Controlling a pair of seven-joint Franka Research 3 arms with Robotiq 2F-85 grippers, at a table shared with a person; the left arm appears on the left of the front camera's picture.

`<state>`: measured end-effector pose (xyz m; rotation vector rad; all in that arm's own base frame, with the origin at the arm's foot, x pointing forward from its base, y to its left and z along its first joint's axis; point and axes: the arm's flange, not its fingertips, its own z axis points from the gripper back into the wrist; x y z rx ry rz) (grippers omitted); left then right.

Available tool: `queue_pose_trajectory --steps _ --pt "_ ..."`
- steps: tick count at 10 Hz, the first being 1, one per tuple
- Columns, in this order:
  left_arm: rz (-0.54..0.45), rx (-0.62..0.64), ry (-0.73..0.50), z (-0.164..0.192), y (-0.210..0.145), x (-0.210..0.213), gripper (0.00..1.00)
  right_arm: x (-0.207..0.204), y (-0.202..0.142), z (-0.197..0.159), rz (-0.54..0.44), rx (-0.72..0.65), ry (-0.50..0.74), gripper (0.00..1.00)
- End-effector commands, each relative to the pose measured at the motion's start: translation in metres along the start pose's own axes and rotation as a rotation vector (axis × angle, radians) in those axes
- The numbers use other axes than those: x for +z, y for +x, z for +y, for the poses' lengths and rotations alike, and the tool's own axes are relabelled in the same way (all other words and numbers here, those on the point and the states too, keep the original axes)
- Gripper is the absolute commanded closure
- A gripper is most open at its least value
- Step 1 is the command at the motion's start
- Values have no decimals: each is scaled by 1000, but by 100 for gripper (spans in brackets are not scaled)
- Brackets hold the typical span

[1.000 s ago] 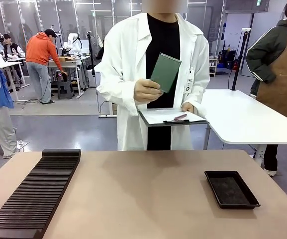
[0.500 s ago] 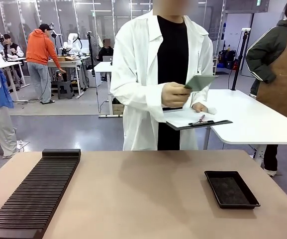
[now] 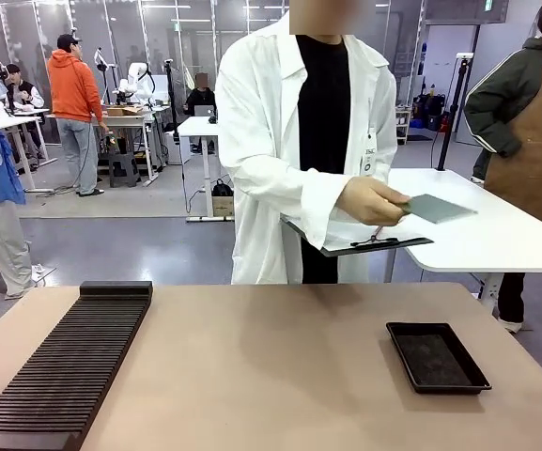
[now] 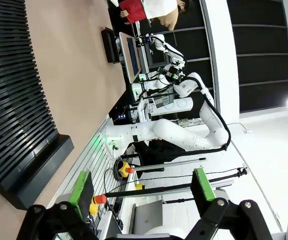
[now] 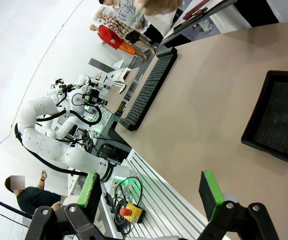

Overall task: Inspect the PCB.
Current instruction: Pick up the Blank PCB that the human is holding.

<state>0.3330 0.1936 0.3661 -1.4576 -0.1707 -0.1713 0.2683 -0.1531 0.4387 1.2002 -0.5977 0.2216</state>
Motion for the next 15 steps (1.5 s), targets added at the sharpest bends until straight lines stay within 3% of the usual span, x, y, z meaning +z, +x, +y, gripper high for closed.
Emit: queue_pose_trajectory --steps 1,8,12,15 --pt "5 3 11 -3 -1 -1 0 1 2 0 -8 15 7 0" --pt "5 3 11 -3 -1 -1 0 0 6 8 27 -15 16 0" --pt "5 3 11 -3 -1 -1 0 -12 45 43 72 -200 38 0" --pt "5 3 11 -3 -1 -1 0 -48 81 67 90 -415 77 0"
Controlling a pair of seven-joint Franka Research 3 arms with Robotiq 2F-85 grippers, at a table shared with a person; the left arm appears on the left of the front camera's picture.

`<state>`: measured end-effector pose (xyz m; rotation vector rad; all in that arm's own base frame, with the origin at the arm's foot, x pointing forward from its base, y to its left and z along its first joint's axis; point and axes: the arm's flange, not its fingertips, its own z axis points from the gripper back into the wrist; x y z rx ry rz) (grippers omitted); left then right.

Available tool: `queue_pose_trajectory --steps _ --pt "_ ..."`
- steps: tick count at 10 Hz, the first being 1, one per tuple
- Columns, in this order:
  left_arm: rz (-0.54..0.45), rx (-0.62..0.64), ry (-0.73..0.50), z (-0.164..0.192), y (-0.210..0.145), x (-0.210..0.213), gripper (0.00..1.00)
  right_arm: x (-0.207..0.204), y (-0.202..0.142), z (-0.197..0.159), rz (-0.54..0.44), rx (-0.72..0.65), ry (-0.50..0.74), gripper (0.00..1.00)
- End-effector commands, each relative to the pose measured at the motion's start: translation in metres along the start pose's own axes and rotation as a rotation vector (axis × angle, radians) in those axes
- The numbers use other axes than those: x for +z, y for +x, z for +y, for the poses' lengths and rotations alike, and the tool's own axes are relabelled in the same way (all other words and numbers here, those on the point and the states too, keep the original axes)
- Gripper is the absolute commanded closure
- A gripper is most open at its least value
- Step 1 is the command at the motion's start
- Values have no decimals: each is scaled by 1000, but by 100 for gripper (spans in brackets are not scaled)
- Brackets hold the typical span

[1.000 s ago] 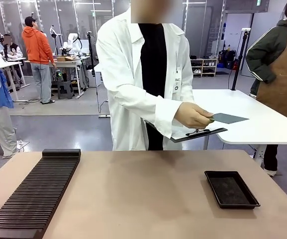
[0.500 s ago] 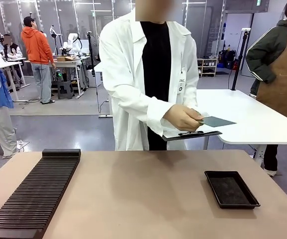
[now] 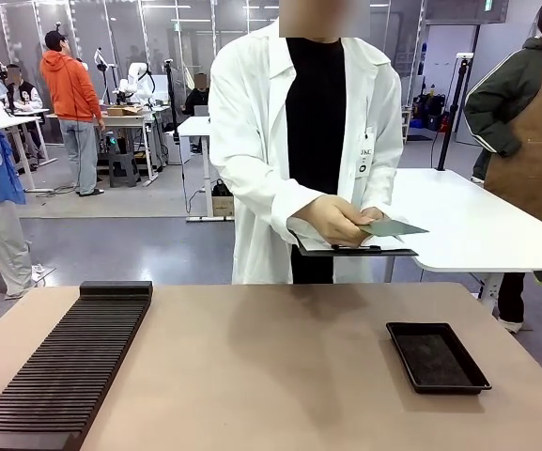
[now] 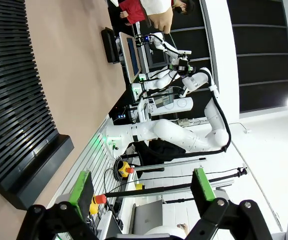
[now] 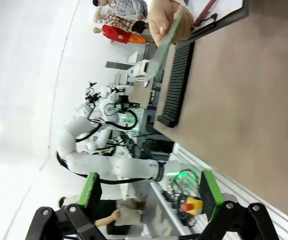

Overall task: Inspect the PCB.
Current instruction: Pick up the Blank PCB that the human is holding.

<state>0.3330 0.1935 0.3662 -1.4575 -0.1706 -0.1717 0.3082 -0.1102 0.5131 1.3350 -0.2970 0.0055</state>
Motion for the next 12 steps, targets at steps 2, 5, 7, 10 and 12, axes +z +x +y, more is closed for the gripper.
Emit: queue_pose_trajectory --steps 2,5,7,10,12 --pt "5 4 11 -3 -2 -1 0 -47 38 25 18 -133 4 0" --pt "5 4 11 -3 -2 -1 0 -90 67 21 68 -199 22 0" --pt "5 4 11 -3 -2 -1 0 -119 88 12 88 -243 44 0" --pt "5 4 11 -3 -2 -1 0 -144 98 -2 116 -300 59 0" --pt "5 4 11 -3 -2 -1 0 -159 102 -8 124 -309 77 0"
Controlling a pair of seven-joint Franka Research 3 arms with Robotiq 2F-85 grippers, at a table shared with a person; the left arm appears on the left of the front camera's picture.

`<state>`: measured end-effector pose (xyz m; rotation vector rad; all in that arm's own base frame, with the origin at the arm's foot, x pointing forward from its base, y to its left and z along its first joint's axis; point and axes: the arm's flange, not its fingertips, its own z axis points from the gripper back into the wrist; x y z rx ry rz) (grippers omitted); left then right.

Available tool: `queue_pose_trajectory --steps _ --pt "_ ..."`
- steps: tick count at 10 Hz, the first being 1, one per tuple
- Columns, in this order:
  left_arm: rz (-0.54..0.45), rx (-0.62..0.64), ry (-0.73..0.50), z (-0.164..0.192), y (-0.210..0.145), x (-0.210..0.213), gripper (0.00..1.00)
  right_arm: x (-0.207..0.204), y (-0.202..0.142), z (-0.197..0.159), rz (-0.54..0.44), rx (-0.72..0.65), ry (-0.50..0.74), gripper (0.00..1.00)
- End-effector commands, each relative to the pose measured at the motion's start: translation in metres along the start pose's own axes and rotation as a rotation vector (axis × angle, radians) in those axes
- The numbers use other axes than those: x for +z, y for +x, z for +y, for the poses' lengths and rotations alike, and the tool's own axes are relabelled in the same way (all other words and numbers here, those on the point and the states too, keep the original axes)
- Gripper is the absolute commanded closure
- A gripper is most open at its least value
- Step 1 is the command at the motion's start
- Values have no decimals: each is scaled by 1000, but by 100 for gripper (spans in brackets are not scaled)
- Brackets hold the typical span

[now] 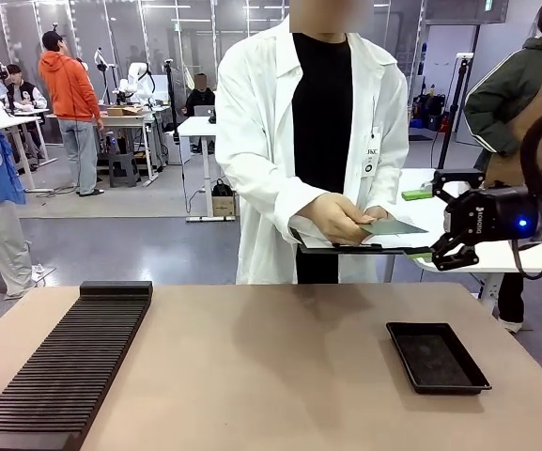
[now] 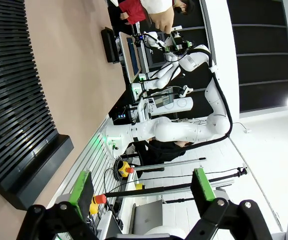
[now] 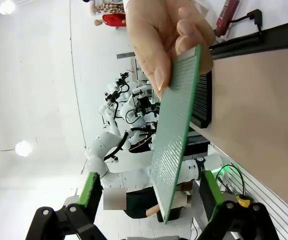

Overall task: Inspect the PCB.
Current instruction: Pick up the Blank PCB that the human is holding.

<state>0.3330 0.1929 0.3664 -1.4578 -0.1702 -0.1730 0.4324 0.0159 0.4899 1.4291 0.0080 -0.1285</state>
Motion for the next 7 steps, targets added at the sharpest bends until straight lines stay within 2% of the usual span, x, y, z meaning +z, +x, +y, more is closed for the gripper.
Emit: queue_pose_trajectory --steps 1,2,3,5,7 --pt "4 4 12 -3 -2 -1 0 -13 10 4 -4 -33 10 0" --pt "4 4 12 -3 -2 -1 0 -17 13 0 2 -40 15 15" --pt "4 4 12 -3 -2 -1 0 -21 13 -2 5 -36 27 47" --pt "4 4 12 -3 -2 -1 0 -25 11 -4 0 -37 56 100" --pt "4 4 12 -3 -2 -1 0 -28 10 -8 0 -38 75 100"
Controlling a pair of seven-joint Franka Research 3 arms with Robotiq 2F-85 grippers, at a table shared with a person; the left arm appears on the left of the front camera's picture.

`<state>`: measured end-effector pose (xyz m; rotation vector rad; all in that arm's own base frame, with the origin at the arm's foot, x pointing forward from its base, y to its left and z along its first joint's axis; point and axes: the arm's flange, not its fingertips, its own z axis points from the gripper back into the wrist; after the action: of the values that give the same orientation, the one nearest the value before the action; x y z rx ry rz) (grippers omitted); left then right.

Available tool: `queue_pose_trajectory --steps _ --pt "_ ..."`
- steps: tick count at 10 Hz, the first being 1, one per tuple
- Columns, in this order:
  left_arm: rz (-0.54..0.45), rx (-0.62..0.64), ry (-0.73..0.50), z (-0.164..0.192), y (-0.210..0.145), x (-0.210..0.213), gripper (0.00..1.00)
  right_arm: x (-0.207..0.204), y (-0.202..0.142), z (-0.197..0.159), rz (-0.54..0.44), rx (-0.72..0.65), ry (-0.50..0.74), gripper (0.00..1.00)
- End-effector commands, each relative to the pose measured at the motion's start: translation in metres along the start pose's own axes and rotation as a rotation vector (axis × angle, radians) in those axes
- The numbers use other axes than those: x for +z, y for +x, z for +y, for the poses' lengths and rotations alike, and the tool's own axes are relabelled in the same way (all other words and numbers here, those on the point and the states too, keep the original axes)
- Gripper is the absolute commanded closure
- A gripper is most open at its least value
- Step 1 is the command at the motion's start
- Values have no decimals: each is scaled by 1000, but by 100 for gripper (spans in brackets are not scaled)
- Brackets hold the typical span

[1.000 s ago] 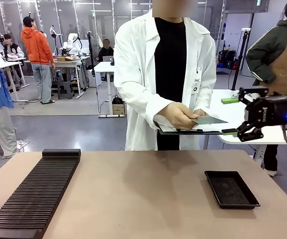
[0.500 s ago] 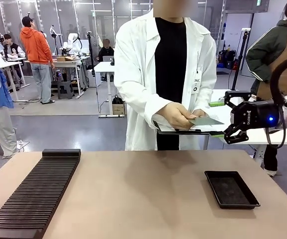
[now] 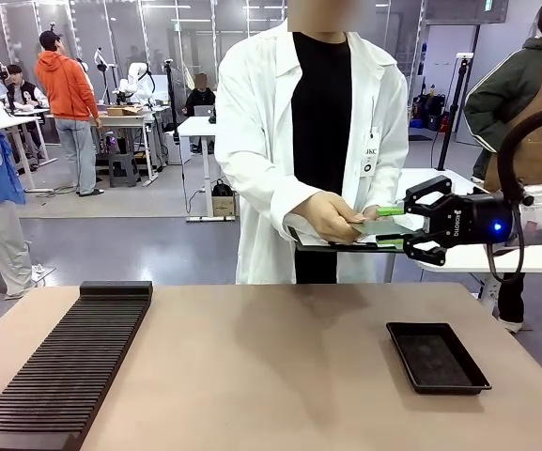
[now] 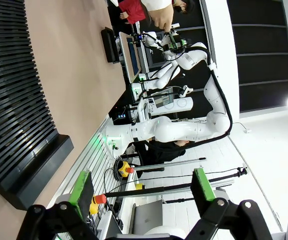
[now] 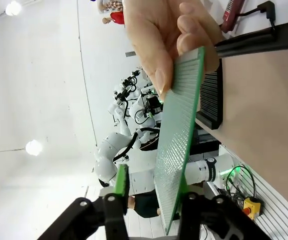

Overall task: Inspect the PCB.
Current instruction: Pick up the Blank PCB that the human is holding.

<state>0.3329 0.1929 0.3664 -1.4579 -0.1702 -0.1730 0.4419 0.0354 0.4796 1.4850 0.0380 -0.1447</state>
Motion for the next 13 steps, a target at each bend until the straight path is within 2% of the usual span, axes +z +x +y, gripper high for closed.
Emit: queue_pose_trajectory --steps 1,2,8,13 --pt "4 4 12 -3 -2 -1 0 -7 2 -4 -14 -10 28 94" --pt "4 4 12 -3 -2 -1 0 -7 2 -5 -13 -13 31 100" --pt "4 4 12 -3 -2 -1 0 -6 -2 -18 -5 -6 25 100" --pt "4 4 12 -3 -2 -1 0 -2 0 -12 -2 -28 15 100"
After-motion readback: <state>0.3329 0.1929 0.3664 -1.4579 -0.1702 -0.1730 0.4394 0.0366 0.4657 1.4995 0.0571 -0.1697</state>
